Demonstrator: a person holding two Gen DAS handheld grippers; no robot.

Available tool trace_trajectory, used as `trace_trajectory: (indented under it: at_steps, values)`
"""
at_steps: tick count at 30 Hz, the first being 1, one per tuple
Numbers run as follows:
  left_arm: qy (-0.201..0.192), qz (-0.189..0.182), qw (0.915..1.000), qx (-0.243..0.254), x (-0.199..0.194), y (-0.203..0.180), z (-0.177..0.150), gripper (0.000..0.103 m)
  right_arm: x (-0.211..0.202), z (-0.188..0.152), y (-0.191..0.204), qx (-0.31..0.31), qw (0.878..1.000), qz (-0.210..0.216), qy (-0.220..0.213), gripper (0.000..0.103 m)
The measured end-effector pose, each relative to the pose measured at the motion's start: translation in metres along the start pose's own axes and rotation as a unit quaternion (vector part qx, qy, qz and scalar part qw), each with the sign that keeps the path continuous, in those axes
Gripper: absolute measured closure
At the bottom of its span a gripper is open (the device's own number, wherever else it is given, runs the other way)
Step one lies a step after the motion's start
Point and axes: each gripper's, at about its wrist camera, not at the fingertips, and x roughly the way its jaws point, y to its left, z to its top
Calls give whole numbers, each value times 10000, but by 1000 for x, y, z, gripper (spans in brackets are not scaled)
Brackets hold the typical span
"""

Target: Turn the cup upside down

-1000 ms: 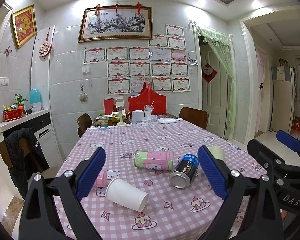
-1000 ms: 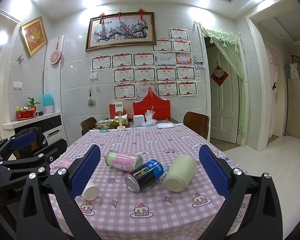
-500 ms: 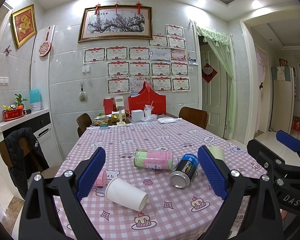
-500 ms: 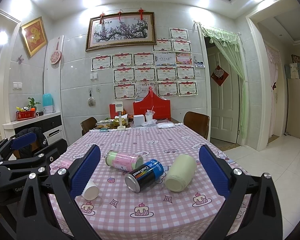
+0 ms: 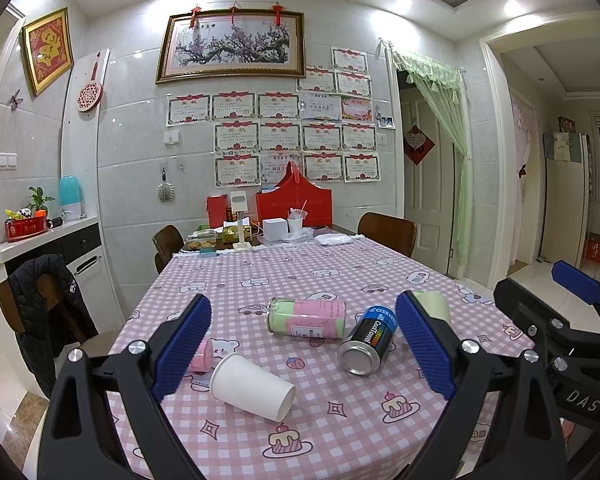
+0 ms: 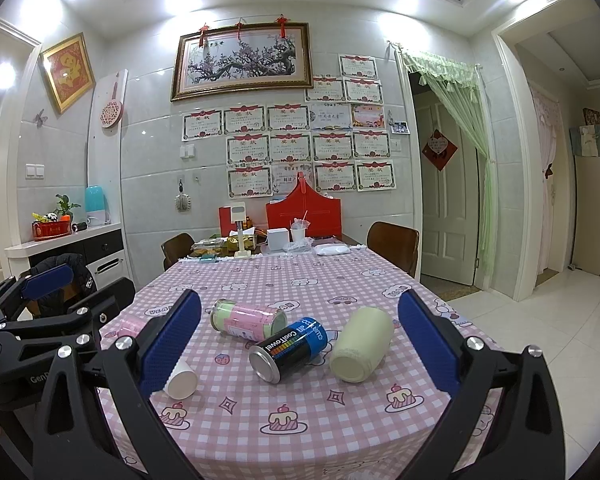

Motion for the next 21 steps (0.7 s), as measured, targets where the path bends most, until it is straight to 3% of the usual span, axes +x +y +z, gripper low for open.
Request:
trace_trajectory:
  at_steps: [21]
  values:
    - [172, -25, 9998, 23, 15, -5, -4, 11, 9, -6, -7, 27, 9999, -50, 110, 8]
